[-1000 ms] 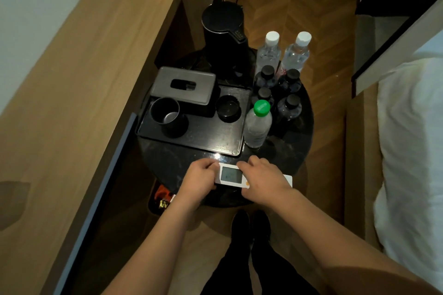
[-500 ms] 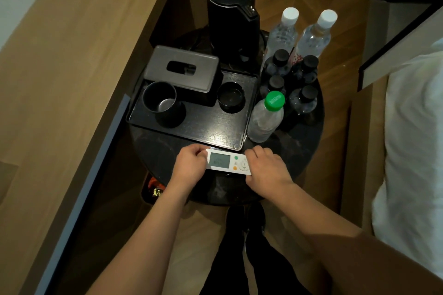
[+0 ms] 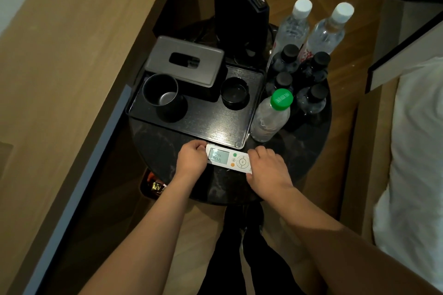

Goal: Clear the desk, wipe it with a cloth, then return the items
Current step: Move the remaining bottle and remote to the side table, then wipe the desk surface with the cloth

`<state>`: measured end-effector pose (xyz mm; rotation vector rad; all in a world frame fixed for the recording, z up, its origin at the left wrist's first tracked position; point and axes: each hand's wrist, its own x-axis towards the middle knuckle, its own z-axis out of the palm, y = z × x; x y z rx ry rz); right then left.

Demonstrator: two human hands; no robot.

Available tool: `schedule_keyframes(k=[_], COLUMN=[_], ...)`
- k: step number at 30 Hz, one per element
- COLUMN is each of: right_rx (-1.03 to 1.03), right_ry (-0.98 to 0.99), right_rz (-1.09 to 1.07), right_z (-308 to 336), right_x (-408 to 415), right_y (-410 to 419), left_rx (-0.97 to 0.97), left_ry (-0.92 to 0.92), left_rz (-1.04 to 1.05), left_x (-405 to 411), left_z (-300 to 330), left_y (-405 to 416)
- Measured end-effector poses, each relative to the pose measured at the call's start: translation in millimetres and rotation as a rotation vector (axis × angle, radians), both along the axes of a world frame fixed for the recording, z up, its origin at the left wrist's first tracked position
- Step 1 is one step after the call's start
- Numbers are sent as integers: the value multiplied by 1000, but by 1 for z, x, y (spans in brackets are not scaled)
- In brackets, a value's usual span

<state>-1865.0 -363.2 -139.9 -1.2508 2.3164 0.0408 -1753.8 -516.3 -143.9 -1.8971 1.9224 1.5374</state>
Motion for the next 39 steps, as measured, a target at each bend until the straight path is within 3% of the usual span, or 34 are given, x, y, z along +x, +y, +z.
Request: schedule_keyframes(k=[4,10,16,23,29,39], right_rx=[-119,-401,-461,-502,-525,-508], right_ry=[-54,-130,-130,-156,-197,-320], right_rz=[34,82,287,482,664,1078], right_z=[17,67,98,126,151,180], right_x=[6,36,82,169,289,479], right_y=[-2,-28,-63,-100,-119,-100], left_rx=[-79,-451,-718,-767,-790,-824], left_ry=[49,6,-34,-94,-172,-364], left_rz=[73,-82,4,212,455,865], left_x=[15,59,126,228,356,528], left_z=[23,74,101,130,153,160], left_y=[-6,7,16,14,29,120])
